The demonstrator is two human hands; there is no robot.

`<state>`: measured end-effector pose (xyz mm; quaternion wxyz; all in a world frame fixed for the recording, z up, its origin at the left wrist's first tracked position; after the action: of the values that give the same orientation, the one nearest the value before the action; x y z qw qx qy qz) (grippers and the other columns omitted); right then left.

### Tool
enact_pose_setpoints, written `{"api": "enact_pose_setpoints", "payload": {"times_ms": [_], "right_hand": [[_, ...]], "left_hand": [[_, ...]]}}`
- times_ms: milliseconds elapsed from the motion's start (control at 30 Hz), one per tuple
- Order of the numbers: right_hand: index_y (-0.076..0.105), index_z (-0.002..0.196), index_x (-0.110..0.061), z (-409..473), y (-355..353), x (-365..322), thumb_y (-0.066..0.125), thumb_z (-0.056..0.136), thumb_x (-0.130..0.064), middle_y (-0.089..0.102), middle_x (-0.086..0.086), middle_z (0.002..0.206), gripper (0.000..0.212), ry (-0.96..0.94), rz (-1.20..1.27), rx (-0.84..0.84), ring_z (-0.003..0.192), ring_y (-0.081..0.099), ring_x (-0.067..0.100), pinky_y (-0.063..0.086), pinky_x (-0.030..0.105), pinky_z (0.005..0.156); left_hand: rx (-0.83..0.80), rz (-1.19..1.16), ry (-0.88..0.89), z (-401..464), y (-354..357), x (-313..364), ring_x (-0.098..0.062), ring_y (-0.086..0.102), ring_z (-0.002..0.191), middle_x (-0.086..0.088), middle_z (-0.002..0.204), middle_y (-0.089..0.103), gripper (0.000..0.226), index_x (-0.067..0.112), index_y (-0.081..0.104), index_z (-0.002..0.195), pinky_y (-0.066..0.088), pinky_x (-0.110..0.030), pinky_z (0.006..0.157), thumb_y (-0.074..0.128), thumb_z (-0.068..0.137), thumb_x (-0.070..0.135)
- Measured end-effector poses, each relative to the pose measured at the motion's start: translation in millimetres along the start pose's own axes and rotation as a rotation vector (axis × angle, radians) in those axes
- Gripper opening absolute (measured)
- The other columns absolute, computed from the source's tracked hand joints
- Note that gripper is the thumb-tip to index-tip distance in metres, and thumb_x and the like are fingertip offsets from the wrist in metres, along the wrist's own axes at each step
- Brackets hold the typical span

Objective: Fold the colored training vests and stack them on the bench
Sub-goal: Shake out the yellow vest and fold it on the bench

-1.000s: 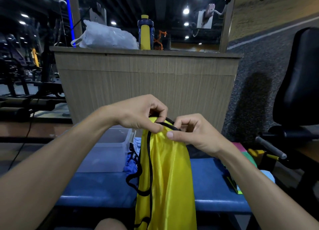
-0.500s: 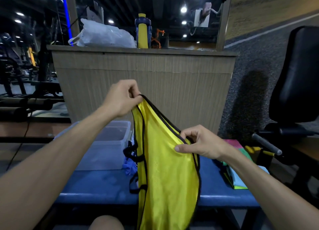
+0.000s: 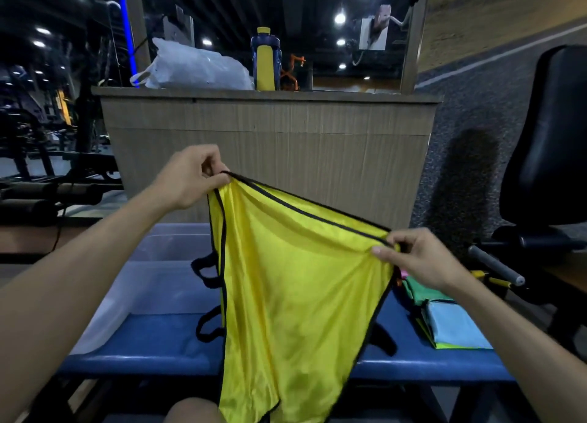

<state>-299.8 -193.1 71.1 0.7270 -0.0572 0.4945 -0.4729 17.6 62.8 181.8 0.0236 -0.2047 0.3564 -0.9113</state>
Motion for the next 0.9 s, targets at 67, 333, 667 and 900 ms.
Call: {"api": "enact_pose_setpoints", "payload": {"times_ms": [67, 333, 667, 900], "right_hand": [[0.06, 0.062, -0.017, 11, -22, -3, 0.072, 0.086, -0.035, 0.044, -0.01, 0.058, 0.032, 0.001, 0.021, 0.063, 0.056, 0.037, 0.005, 0.027, 0.026, 0.052], [0.075, 0.081, -0.01, 54, -77, -20, 0.069, 0.096, -0.019, 0.067, -0.003, 0.074, 0.018, 0.064, 0.035, 0.181, 0.068, 0.056, 0.006, 0.044, 0.021, 0.062], [0.073, 0.077, 0.0, 47, -78, -25, 0.086, 0.074, -0.013, 0.07, 0.002, 0.07, 0.018, 0.102, 0.019, 0.172, 0.061, 0.061, 0.001, 0.048, 0.011, 0.057], [0.076, 0.079, -0.004, 37, -79, -19, 0.086, 0.065, -0.028, 0.074, 0.004, 0.076, 0.03, 0.155, 0.214, 0.065, 0.073, 0.067, 0.012, 0.056, 0.016, 0.066]], "left_hand": [[-0.105, -0.041, 0.002, -6, 1, -7, -0.026, 0.072, 0.087, 0.004, 0.092, 0.075, 0.027, 0.016, 0.056, 0.073, 0.059, -0.048, 0.081, 0.081, 0.084, 0.012], [-0.359, -0.075, 0.063, -26, 16, -12, 0.002, 0.065, 0.075, 0.017, 0.08, 0.072, 0.02, 0.03, 0.071, 0.086, 0.049, -0.016, 0.075, 0.082, 0.084, 0.014], [-0.131, 0.002, -0.138, -30, 22, -31, 0.004, 0.058, 0.061, 0.018, 0.065, 0.067, 0.017, 0.028, 0.073, 0.076, 0.04, -0.005, 0.059, 0.086, 0.079, 0.019], [-0.054, -0.567, -0.348, -28, 20, -45, -0.012, 0.068, 0.081, 0.006, 0.079, 0.076, 0.034, 0.029, 0.081, 0.078, 0.058, -0.029, 0.081, 0.071, 0.09, -0.001]]}}
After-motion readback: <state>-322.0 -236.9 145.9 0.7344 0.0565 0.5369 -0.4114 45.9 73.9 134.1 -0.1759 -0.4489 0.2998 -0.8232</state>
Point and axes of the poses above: each hand's wrist, its own z-axis towards the middle knuckle, its own y-axis out of the palm, x = y × z, the point moved 2 cm from there along z, towards the middle knuckle
